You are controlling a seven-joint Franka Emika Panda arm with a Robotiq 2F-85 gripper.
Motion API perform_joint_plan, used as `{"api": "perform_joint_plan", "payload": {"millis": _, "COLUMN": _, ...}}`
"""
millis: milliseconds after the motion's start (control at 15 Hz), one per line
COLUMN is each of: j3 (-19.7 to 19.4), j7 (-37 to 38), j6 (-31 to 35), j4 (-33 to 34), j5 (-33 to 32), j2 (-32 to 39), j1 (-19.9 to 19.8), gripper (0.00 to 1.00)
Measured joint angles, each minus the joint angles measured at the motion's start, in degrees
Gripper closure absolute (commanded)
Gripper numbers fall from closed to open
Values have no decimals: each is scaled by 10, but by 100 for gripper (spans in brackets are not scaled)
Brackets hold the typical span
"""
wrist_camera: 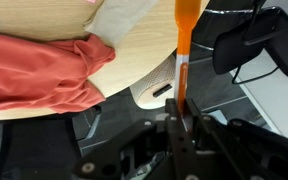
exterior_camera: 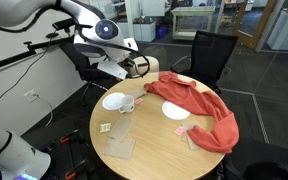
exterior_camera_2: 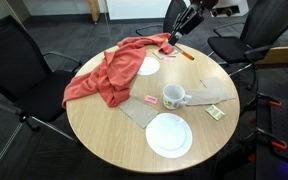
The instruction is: Put the marker inside the mug cup
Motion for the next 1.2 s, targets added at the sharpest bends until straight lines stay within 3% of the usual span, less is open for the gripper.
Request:
{"api": "perform_joint_plan", "payload": {"millis": 67, "j3": 8, "j7": -31, "j6": -15, "j4": 4, "j5": 11, "j2": 8, "j1": -15, "gripper": 88}}
{"api": "perform_joint_plan", "payload": {"millis": 400, "j3": 23, "j7": -86, "j6": -44, "j4": 16, "j5": 24, "j2": 29, "j1": -42, "gripper": 88}}
{"api": "perform_joint_plan", "payload": {"millis": 467, "j3": 24, "j7": -86, "j6": -44, "j4": 17, "j5": 24, "j2": 29, "j1": -42, "gripper": 97}}
{"api": "perform_joint_plan", "payload": {"millis": 733, "j3": 40, "j7": -100, "j6": -40, "j4": 18, "j5": 30, "j2": 30, "j1": -56, "gripper": 97}}
{"api": "perform_joint_plan", "payload": {"millis": 1200, "j3": 56, "j7": -320, "j6": -43, "j4": 6, "j5": 179, "j2": 35, "j1": -76, "gripper": 97}}
